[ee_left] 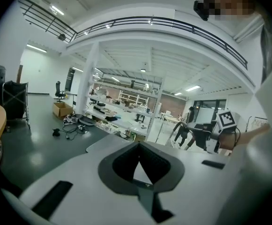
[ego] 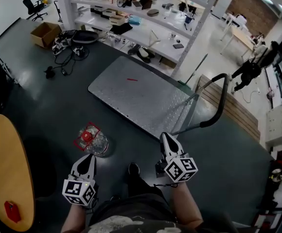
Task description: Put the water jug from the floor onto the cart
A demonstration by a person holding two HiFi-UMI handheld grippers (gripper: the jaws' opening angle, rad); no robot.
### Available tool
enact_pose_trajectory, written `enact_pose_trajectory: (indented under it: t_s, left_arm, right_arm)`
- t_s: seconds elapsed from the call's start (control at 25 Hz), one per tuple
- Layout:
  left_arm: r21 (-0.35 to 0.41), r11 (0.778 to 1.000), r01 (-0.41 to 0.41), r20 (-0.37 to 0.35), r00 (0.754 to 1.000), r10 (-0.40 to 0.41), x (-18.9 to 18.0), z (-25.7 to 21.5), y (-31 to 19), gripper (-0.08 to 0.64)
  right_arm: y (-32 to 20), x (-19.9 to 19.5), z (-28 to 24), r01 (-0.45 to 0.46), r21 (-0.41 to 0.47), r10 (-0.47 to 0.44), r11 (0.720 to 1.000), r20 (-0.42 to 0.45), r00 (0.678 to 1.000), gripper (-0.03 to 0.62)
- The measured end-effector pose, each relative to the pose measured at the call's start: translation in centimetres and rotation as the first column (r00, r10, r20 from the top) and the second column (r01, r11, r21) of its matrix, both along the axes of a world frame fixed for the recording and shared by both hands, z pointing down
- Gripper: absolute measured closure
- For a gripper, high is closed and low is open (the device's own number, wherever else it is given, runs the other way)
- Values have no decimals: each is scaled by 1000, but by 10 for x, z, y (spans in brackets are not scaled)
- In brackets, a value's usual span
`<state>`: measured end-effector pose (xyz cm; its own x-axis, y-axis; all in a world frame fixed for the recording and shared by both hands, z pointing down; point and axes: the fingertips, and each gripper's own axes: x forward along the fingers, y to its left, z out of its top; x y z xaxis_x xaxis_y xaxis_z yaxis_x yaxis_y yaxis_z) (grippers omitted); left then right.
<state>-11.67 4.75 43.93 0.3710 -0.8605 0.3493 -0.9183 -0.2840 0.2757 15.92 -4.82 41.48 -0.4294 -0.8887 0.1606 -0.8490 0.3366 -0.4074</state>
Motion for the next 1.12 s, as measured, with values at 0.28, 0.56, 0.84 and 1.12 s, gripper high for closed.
enact_pose_trajectory:
  t_s: [0.28, 0.56, 0.84, 1.12]
  left_arm:
    - [-22, 996, 92, 11, 996, -92, 23, 3, -53, 551]
    - [-37, 961, 274, 42, 961, -273, -13, 6, -57, 552]
    - [-91, 936, 341, 28, 940, -340, -35, 29, -41, 552]
    - [-96, 938, 332, -7, 943, -334, -74, 52, -63, 552]
  right_arm:
    - [-78, -1, 25, 116, -36, -116, 993, 11, 993, 602]
    - [-119, -71, 46, 325, -76, -325, 943, 22, 946, 601]
    - [-114, -133, 63, 451, -122, -455, 884, 1, 891, 601]
    - [-111, -177, 76, 478, -167, -492, 863, -59, 868, 601]
